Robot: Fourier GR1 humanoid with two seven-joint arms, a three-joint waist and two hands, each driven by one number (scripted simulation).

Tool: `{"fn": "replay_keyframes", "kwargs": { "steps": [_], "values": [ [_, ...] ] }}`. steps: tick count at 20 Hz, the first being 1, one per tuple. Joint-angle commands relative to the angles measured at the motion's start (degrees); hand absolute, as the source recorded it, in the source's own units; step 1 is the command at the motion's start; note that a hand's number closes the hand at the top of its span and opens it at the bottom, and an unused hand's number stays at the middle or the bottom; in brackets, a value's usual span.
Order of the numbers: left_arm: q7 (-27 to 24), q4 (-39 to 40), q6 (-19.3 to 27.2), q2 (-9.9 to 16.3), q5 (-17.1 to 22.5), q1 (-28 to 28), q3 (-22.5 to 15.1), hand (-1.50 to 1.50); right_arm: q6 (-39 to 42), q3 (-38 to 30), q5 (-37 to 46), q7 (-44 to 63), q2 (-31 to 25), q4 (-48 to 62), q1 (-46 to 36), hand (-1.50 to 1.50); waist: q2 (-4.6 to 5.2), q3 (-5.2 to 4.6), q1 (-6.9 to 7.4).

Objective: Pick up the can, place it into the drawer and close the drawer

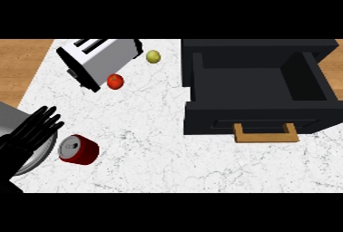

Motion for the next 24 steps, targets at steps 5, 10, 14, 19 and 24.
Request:
{"fn": "replay_keyframes", "kwargs": {
  "steps": [5, 10, 14, 19, 24],
  "values": [
    [-9.98, 10.59, -1.17, -2.57, -11.19, -3.27, 1.25, -1.50, 3.12, -2.54, -0.32, 0.11, 1.17, 0.98, -0.43, -1.50, -0.01, 0.00, 0.04],
    [-19.79, 24.91, -3.21, 0.34, -17.03, -8.14, 4.19, -1.50, 5.12, -5.01, -1.36, -1.77, 1.37, 2.68, 0.15, -1.50, 0.07, -0.03, -0.32],
    [-26.62, 30.57, -4.32, 1.64, -21.59, -8.62, 4.00, -1.50, 5.32, -6.09, -4.10, 1.87, 2.67, -2.29, 2.36, -1.50, 0.03, -0.04, -0.39],
    [-32.48, 35.47, -2.70, 0.77, -26.09, -7.43, 3.01, -1.50, 6.35, -6.54, -3.45, 1.79, 1.30, -0.83, 0.95, -1.50, 0.12, -0.08, -0.45],
    [-35.77, 39.59, -3.21, 1.45, -28.12, -7.98, 2.44, -1.50, 5.50, -7.73, -5.98, 3.44, -0.32, -0.96, -0.33, -1.50, 0.34, -0.17, -0.78]
  ]
}}
